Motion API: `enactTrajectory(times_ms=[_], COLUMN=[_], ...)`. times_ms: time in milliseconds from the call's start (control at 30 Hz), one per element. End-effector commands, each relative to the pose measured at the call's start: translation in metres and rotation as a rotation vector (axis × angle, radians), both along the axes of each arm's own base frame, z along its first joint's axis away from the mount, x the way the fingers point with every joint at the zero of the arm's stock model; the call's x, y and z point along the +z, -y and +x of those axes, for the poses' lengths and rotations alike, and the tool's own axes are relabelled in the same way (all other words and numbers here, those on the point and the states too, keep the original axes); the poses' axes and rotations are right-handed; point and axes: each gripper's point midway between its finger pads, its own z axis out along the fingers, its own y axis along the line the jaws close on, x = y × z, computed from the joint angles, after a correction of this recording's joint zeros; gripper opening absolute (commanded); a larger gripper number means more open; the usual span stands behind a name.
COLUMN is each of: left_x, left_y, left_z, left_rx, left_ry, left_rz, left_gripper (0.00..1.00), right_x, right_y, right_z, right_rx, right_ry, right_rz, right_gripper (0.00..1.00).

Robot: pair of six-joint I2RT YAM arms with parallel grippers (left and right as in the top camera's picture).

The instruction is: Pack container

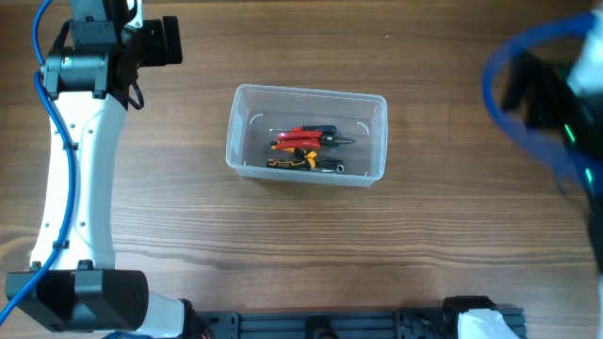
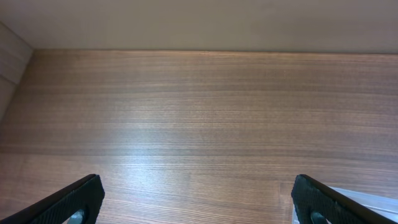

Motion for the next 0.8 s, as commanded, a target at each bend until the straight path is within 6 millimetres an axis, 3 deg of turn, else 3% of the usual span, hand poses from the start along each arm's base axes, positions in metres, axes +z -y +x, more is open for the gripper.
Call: enactTrajectory(times_ms=[0,133,267,367,500,767], left_x=[0.007,0.007,0.007,0.007,0.007,0.007], left_y=[-0.002,-0.002,-0.002,-0.002,-0.002,-0.002], left_z=[-0.001,-0.001,-0.001,-0.001,-0.001,-0.001], left_rx=[0.018,0.018,0.018,0.018,0.018,0.018], left_ry=[0.017,0.017,0.017,0.017,0.017,0.017], left_rz=[-0.009,-0.009,-0.009,-0.009,-0.009,-0.009], left_gripper=[1.00,1.00,1.00,1.00,1.00,1.00], right_x=[0.038,0.051,0.045,0.023,-0.023,-0.120], right_y=[-0.002,0.000,-0.009,-0.027,-0.049,-0.052], right_z=[-0.061,-0.120,-0.139,-0.127,-0.100,-0.068], right_rx=[0.016,0.031,0.084,0.184,0.309,0.305], right_ry=[0.157,0.260,0.345,0.416,0.499,0.584], right_rz=[0.013,0.000,0.013,0.028,0.042,0.246], right_gripper=[1.00,1.00,1.00,1.00,1.00,1.00])
